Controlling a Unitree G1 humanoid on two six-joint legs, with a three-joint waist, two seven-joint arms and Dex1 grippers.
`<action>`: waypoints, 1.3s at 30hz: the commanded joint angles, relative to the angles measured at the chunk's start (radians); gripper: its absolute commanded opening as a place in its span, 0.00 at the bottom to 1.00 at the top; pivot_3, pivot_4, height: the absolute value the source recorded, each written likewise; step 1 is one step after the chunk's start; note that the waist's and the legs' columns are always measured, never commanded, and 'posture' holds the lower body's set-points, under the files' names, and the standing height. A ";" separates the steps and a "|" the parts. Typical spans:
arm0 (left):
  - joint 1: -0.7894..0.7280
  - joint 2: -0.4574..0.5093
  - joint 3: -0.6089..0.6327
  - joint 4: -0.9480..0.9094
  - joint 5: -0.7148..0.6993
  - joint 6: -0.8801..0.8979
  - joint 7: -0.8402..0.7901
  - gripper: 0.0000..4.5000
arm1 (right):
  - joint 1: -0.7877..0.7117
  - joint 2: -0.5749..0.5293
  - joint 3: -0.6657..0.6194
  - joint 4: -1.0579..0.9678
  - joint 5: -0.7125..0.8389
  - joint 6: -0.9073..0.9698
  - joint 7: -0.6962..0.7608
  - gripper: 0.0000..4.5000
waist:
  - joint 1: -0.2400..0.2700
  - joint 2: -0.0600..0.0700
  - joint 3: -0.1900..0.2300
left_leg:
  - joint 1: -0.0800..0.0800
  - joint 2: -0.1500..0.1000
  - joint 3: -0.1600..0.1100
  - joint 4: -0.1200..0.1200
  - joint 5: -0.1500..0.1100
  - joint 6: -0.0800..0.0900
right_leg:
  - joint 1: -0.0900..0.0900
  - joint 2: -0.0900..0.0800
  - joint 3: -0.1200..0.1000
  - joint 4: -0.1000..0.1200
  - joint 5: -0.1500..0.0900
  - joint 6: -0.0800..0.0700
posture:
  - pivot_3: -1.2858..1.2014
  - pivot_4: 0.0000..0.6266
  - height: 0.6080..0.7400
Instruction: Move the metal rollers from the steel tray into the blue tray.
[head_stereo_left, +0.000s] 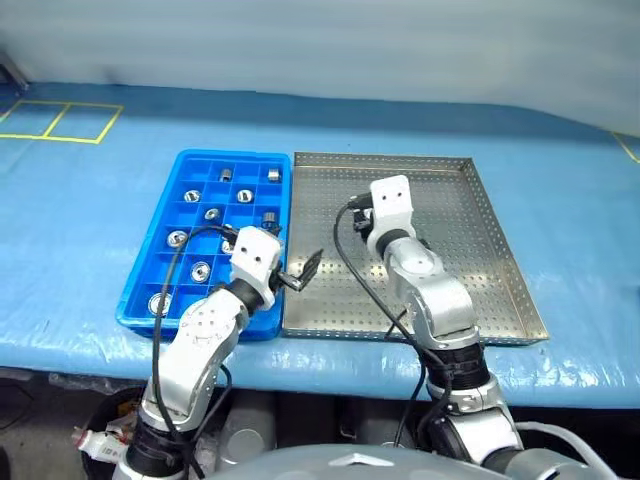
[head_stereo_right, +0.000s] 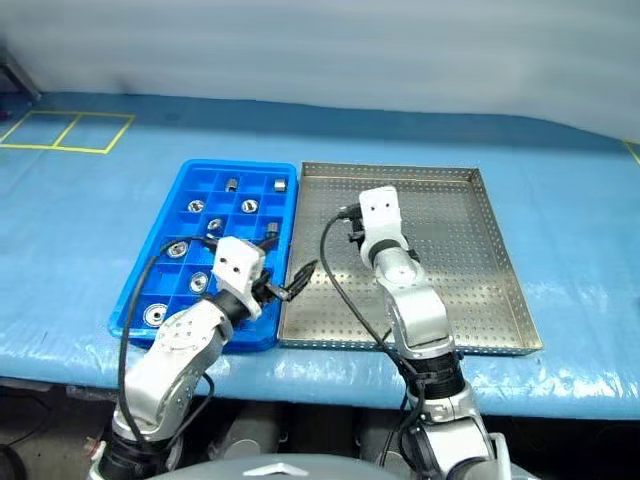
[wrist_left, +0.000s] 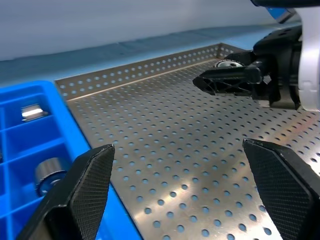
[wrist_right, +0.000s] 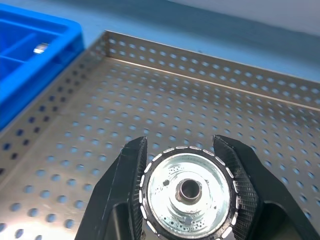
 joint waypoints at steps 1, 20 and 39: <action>0.027 0.004 0.043 -0.082 -0.006 -0.015 0.018 1.00 | -0.048 0.000 0.041 -0.032 -0.004 0.004 0.047 0.39 | 0.015 0.000 0.000 | 0.000 0.000 -0.001 0.000 0.000 0.000 | 0.000 0.000 -0.001 0.000 0.000 0.000 | 0.66 0.24 1.00; 0.298 0.055 0.203 -0.278 -0.099 -0.007 0.006 1.00 | -0.077 0.006 0.239 -0.015 0.017 -0.019 0.287 0.39 | 0.169 0.001 0.001 | -0.003 0.001 0.000 0.000 -0.001 -0.002 | -0.004 -0.001 -0.003 -0.001 -0.002 -0.002 | 0.73 0.24 1.00; 0.274 0.094 0.181 -0.218 -0.124 -0.018 -0.049 1.00 | 0.134 -0.070 0.178 -0.236 0.090 0.159 0.324 0.61 | 0.296 0.000 0.000 | -0.014 0.001 0.001 0.002 -0.002 -0.004 | -0.014 -0.001 -0.005 -0.001 -0.001 -0.001 | 0.70 0.24 1.00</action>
